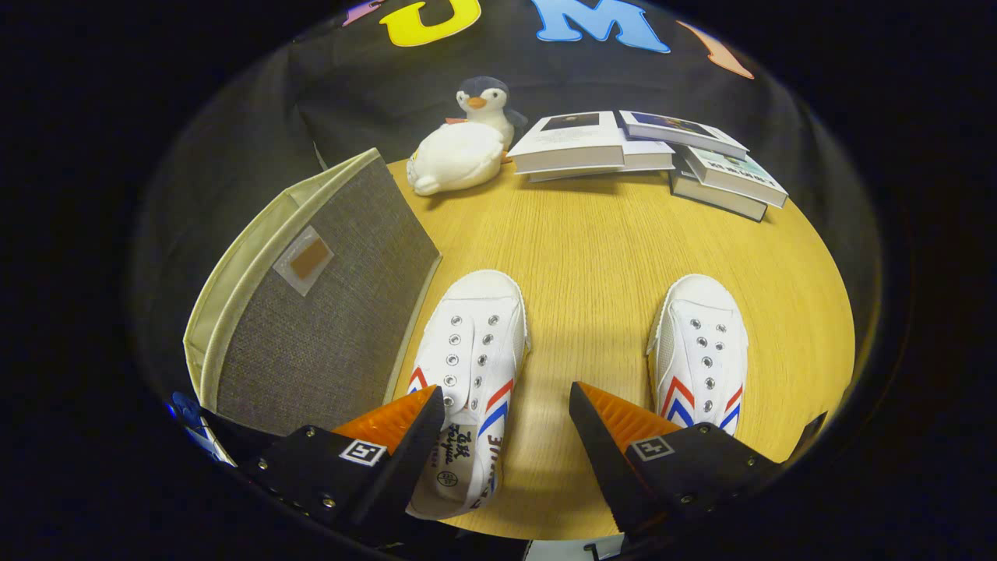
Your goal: Open the storage box then place both shoes into the box .Put the left shoe in first, then the right shoe, with the right side of both shoes facing outward in a uniform manner.
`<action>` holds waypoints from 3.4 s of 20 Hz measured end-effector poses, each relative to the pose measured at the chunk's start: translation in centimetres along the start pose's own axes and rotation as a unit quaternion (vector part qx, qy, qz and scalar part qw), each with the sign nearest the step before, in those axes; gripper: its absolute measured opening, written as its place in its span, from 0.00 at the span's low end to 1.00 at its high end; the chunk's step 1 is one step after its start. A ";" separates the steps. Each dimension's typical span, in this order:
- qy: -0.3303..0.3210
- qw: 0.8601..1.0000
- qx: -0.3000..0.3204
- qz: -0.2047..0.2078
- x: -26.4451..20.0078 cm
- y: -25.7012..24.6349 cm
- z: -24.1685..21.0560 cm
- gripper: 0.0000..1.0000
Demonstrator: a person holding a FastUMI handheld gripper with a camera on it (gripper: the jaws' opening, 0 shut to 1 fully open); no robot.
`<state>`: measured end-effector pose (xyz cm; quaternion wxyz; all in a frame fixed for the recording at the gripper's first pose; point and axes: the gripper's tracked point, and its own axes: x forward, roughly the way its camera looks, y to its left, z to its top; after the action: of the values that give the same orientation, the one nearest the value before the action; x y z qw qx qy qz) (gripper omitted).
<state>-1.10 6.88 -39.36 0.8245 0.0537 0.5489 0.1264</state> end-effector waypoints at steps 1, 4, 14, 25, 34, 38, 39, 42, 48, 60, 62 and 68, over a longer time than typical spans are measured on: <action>0.006 1.000 -0.002 -0.002 0.3 -0.2 -0.3 0.98; 0.022 1.000 -0.005 -0.007 0.9 -0.5 -1.1 0.94; 0.049 0.997 0.051 0.045 1.3 1.2 -1.6 0.28; 0.031 0.981 0.179 0.069 -0.2 2.0 -0.1 0.00; -0.026 0.974 0.206 0.092 -6.6 2.6 6.0 0.00; -0.042 0.975 0.199 0.094 -9.1 3.9 8.9 0.00; -0.044 0.974 0.198 0.099 -9.5 4.5 9.6 0.00; -0.048 0.972 0.196 0.119 -10.4 7.1 11.4 0.00; -0.037 0.976 0.168 0.137 -9.9 12.7 12.7 0.00; -0.005 0.978 0.147 0.150 -6.5 20.1 12.6 0.00; 0.000 0.979 0.138 0.147 -5.8 21.1 12.3 0.00; 0.010 0.983 0.119 0.139 -4.1 23.4 11.8 0.00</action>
<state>4.71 28.90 -25.72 0.7813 0.2259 0.5550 0.1747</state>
